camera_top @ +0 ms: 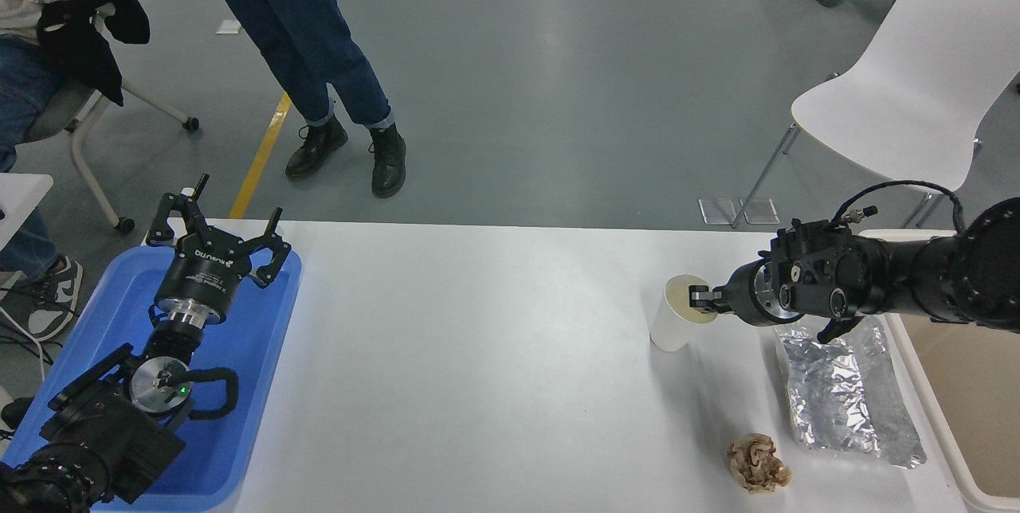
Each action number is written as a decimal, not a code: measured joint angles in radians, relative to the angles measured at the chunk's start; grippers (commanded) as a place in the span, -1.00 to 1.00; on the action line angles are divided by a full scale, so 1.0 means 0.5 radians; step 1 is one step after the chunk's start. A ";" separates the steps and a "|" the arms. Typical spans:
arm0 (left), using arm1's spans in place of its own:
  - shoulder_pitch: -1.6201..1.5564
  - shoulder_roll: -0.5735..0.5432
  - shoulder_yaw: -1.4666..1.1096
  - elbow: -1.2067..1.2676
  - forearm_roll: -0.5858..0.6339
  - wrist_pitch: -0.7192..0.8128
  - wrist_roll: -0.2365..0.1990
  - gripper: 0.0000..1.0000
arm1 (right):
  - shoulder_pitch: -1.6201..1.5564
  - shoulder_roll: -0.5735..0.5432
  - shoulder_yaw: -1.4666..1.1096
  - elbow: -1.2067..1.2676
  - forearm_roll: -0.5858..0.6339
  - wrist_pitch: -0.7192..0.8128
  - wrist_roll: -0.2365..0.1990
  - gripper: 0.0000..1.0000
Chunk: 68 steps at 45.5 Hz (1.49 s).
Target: Pick up paper cup place in dustbin
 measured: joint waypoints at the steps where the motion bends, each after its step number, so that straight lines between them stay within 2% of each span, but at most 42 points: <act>1: 0.000 0.000 0.000 0.000 0.000 0.000 0.000 1.00 | 0.014 -0.006 -0.005 0.019 0.001 0.001 0.000 -1.00; 17: -0.002 -0.001 0.000 -0.001 0.000 0.000 0.004 1.00 | 0.493 -0.139 -0.137 0.544 0.008 0.153 0.003 -1.00; 33: -0.002 0.000 0.000 0.000 0.000 0.000 0.006 1.00 | 1.217 -0.251 -0.249 0.872 0.028 0.887 0.009 -1.00; 40: -0.002 0.001 0.000 0.001 0.000 0.000 0.006 1.00 | 1.506 -0.292 -0.332 0.912 0.055 1.084 0.013 -1.00; 68: -0.002 0.001 0.000 0.001 0.000 0.000 0.006 1.00 | 2.168 -0.345 -0.729 1.053 0.197 1.253 0.016 -1.00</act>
